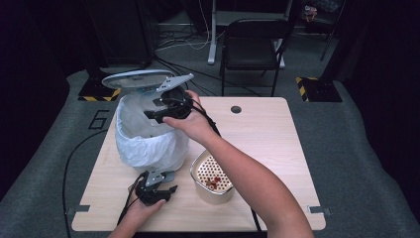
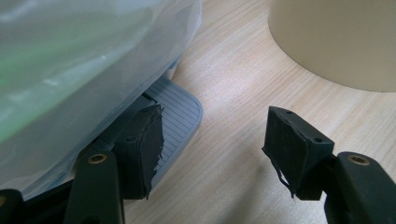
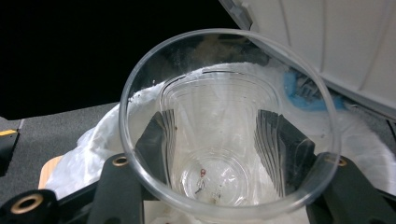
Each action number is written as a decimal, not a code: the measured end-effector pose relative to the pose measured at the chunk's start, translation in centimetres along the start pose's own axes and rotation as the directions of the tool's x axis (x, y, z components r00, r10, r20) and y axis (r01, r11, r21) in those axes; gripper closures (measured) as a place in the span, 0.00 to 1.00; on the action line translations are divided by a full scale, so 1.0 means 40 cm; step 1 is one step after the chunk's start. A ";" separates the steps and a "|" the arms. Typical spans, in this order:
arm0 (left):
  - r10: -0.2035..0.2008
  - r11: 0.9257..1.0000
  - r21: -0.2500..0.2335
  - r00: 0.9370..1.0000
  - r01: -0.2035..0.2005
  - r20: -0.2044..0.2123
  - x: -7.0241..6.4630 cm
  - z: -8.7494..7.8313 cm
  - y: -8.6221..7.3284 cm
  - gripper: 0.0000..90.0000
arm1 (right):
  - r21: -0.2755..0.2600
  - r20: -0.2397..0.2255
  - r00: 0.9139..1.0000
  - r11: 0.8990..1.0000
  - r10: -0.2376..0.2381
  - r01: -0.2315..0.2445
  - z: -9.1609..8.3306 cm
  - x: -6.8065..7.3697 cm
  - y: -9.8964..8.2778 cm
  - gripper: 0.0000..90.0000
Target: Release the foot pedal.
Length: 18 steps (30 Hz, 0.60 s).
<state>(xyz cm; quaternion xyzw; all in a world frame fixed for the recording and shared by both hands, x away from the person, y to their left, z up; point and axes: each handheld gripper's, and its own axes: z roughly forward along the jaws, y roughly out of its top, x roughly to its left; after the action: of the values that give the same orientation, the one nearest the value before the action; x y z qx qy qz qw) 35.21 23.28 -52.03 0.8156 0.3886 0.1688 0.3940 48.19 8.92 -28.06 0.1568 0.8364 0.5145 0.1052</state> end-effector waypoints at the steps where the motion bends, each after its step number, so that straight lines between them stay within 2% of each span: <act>1: 0.003 1.000 0.001 1.000 -0.003 0.000 0.000 0.000 0.000 0.41 | 0.000 -0.002 1.000 1.000 0.007 -0.007 0.008 0.001 -0.001 0.53; 6: 0.003 1.000 0.002 1.000 -0.003 -0.002 0.000 0.000 0.000 0.41 | 0.006 -0.008 1.000 1.000 0.026 -0.026 0.039 0.008 -0.001 0.52; 9: 0.002 1.000 0.001 1.000 -0.002 -0.001 0.000 0.000 0.000 0.41 | 0.015 0.003 0.999 0.999 0.052 -0.052 0.053 0.007 0.001 0.50; 10: 0.002 1.000 0.001 1.000 -0.002 -0.001 0.000 0.000 0.000 0.41 | 0.012 0.007 0.997 0.997 0.076 -0.076 0.055 0.007 0.002 0.45; 11: -0.015 1.000 -0.026 1.000 0.015 -0.016 -0.004 0.005 -0.002 0.41 | 0.007 0.004 0.995 0.995 0.098 -0.098 0.059 0.006 0.003 0.34; 13: -0.018 0.999 -0.036 1.000 0.017 -0.018 -0.004 0.007 -0.003 0.41 | 0.004 0.002 0.993 0.993 0.122 -0.122 0.063 0.005 0.001 0.23; 14: 0.014 1.000 0.003 1.000 -0.014 -0.014 0.003 0.000 -0.001 0.41 | 0.003 -0.001 0.991 0.991 0.133 -0.133 0.063 0.006 0.000 0.22; 15: -0.007 1.000 -0.001 1.000 0.007 0.002 0.000 0.000 0.000 0.41 | 0.005 -0.006 0.991 0.991 0.135 -0.135 0.061 0.006 -0.002 0.21; 18: -0.005 1.000 0.000 1.000 0.005 0.002 0.001 0.000 0.001 0.41 | 0.004 -0.008 0.992 0.992 0.128 -0.128 0.053 0.007 -0.007 0.19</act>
<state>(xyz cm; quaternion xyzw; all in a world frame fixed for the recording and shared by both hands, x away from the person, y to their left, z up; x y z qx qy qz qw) 35.24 23.30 -52.01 0.8148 0.3901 0.1669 0.3951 48.62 10.67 -29.26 0.2084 0.8260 0.5193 0.0682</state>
